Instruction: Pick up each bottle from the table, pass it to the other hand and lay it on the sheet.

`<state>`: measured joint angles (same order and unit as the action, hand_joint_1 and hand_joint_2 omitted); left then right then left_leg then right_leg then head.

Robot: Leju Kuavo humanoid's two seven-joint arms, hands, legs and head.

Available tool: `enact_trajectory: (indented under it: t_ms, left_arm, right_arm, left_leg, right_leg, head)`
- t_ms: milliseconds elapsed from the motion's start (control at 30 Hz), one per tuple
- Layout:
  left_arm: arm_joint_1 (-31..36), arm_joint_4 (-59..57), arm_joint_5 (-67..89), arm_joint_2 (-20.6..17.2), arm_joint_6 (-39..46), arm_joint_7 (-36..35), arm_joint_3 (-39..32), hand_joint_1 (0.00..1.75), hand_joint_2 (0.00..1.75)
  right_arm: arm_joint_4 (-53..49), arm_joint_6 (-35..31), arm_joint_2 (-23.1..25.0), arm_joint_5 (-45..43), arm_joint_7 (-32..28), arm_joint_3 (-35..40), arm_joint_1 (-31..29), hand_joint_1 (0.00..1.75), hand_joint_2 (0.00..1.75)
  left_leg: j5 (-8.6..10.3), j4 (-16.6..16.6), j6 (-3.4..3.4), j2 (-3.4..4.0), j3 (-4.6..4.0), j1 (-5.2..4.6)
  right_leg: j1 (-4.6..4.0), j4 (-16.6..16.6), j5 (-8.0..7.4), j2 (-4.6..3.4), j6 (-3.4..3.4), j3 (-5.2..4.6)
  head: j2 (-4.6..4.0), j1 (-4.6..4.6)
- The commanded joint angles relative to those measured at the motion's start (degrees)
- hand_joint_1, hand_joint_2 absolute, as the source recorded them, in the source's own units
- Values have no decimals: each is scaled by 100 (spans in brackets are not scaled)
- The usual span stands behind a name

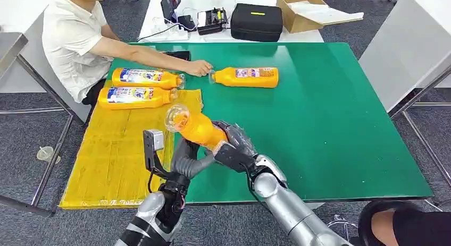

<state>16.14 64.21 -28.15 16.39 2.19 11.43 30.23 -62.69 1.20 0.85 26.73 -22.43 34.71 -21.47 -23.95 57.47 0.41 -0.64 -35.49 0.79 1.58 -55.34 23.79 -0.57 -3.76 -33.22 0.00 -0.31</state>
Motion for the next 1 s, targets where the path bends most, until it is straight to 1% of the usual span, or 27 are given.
enact_trajectory:
  t_ms: [33, 67, 100, 133, 300, 367, 400, 567, 600, 633, 667, 733, 867, 933, 967, 1000]
  left_arm:
    - [15, 266, -299, -240, -98, 47, 131, 0, 175]
    - [33, 284, -311, -253, -87, 58, 132, 0, 175]
    - [46, 287, -325, -263, -74, 65, 135, 0, 175]
    - [71, 279, -339, -273, -66, 69, 125, 0, 175]
    - [131, 188, -429, -254, -27, 137, 80, 0, 175]
    - [178, 208, 119, -247, 392, 525, 154, 0, 175]
    - [193, 203, 330, -217, 582, 619, 182, 0, 175]
    - [207, 184, 467, -168, 733, 654, 191, 0, 175]
    - [206, 168, 517, -158, 797, 664, 187, 0, 175]
    - [225, 116, 678, -155, 954, 694, 213, 0, 175]
    - [235, 88, 747, -134, 1009, 711, 211, 0, 175]
    - [235, 88, 747, -134, 1009, 711, 211, 0, 175]
    - [250, 32, 751, -97, 984, 709, 138, 0, 175]
    - [255, 21, 667, -96, 819, 633, 96, 0, 175]
    - [251, 21, 566, -99, 691, 566, 80, 3, 175]
    - [235, 5, 320, -106, 421, 412, 28, 166, 175]
  right_arm:
    - [349, -110, 32, 3, -129, 387, -290, 175, 175]
    - [352, -91, 14, 21, -119, 425, -301, 175, 175]
    - [371, -89, -5, 73, -90, 477, -328, 175, 175]
    - [387, -106, -5, 96, -77, 493, -345, 175, 175]
    - [482, -91, 0, 148, -62, 612, -423, 175, 175]
    - [514, -174, -29, 290, 96, 731, -447, 175, 175]
    - [493, -176, -33, 283, 109, 733, -426, 175, 175]
    - [430, -227, -37, 325, 171, 755, -395, 175, 175]
    - [419, -210, -37, 327, 227, 761, -398, 175, 175]
    - [419, -240, -45, 405, 303, 804, -418, 175, 175]
    - [419, -245, -41, 409, 321, 816, -415, 175, 175]
    - [419, -245, -41, 409, 321, 816, -415, 175, 175]
    - [423, -300, -11, 476, 359, 864, -429, 175, 175]
    - [385, -424, -17, 585, 379, 915, -436, 175, 175]
    - [380, -426, -15, 585, 379, 923, -438, 175, 175]
    - [359, -436, -13, 567, 347, 926, -443, 175, 175]
  left_leg:
    - [-5, -2, 1, 13, 13, -2]
    - [-11, 0, 2, 20, 24, -2]
    - [-6, -1, 1, 13, 13, -1]
    - [-10, 0, 2, 16, 22, -1]
    - [-4, -1, 1, 12, 13, 0]
    - [-10, 4, 2, 15, 26, 0]
    - [-5, 1, 1, 12, 14, 0]
    - [-3, 0, 2, 2, 9, -1]
    - [-9, 4, 2, 5, 20, 0]
    - [-3, 1, 2, 5, 8, 0]
    - [-12, 5, 3, 10, 24, -1]
    - [-2, 0, 2, 4, 7, -1]
    - [-12, 8, 2, 5, 27, 0]
    - [-4, 2, 1, 8, 11, 0]
    - [-7, 4, 2, 9, 16, 0]
    - [-5, 2, 1, 8, 12, -1]
  right_leg:
    - [-1, 1, 2, -7, 12, 9]
    - [-2, -1, 7, -10, 20, 18]
    - [-2, 1, 3, -6, 13, 10]
    - [-3, -1, 6, -6, 18, 18]
    - [-2, 0, 1, -5, 15, 10]
    - [-5, -5, 8, -3, 25, 22]
    - [-3, -2, 3, -3, 17, 11]
    - [-2, -1, 4, 5, 14, 8]
    - [-4, -3, 9, 6, 20, 19]
    - [-2, 0, 3, 2, 12, 6]
    - [-3, -4, 10, 2, 21, 21]
    - [-1, -1, 2, 4, 12, 5]
    - [-6, -8, 13, 9, 27, 25]
    - [-3, -2, 3, 1, 15, 7]
    - [-4, -3, 6, 1, 19, 13]
    - [-3, -2, 4, 1, 16, 8]
  head:
    - [0, -2]
    - [0, 0]
    - [0, 0]
    - [0, 0]
    - [0, 0]
    - [0, 0]
    - [0, 0]
    - [0, 0]
    - [0, 0]
    - [0, 0]
    - [0, -2]
    - [0, 0]
    - [0, 0]
    - [0, 0]
    - [0, 0]
    - [0, 0]
